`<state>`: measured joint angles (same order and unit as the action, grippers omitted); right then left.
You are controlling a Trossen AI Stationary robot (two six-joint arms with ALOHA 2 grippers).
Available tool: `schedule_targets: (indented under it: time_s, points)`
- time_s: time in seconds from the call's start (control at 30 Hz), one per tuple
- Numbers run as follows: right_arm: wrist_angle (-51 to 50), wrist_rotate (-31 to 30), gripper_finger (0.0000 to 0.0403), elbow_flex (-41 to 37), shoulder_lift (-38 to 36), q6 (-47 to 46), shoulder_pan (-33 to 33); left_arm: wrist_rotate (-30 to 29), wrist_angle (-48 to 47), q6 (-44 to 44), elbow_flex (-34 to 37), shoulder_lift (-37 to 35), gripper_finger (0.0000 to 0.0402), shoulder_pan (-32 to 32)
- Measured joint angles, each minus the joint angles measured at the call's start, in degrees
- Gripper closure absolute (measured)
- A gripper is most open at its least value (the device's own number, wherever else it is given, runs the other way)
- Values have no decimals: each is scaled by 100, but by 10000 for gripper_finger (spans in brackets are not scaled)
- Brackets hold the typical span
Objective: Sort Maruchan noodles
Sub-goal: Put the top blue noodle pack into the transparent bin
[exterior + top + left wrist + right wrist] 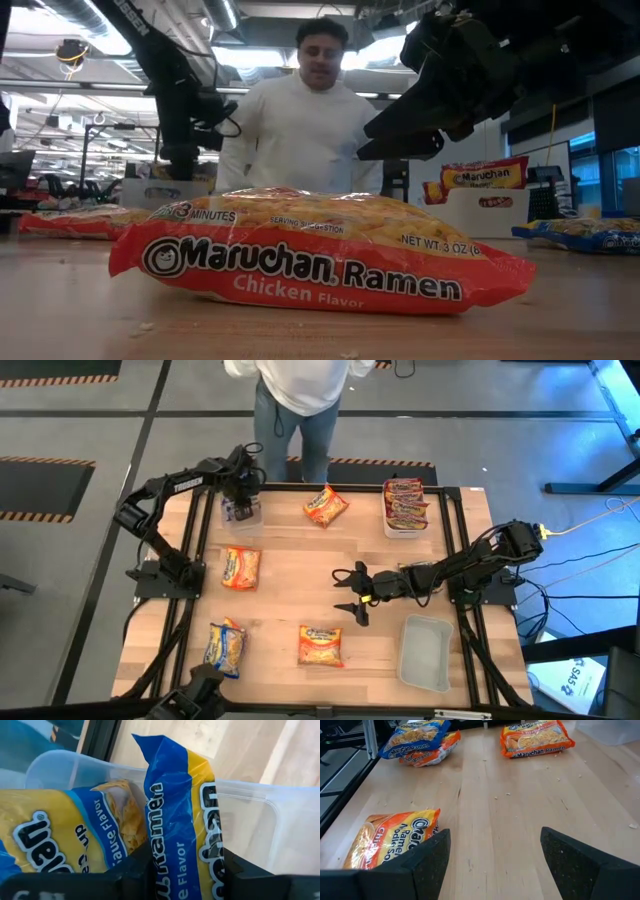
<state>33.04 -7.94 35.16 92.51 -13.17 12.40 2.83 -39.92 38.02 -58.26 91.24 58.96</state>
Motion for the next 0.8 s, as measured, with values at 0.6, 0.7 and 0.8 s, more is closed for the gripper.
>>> schedule_targets:
  time_s: [0.6, 0.7, 0.8]
  points:
    - [12, 154, 109, 0, 0, -50, 2, -831, -258, -319, 2, -307, 197, -214]
    - [20, 155, 109, 0, 0, -50, 2, -976, -140, -341, 2, -601, 197, -263]
    - [31, 155, 109, 0, 0, -54, 2, -1105, -122, -392, 2, -954, 196, -275]
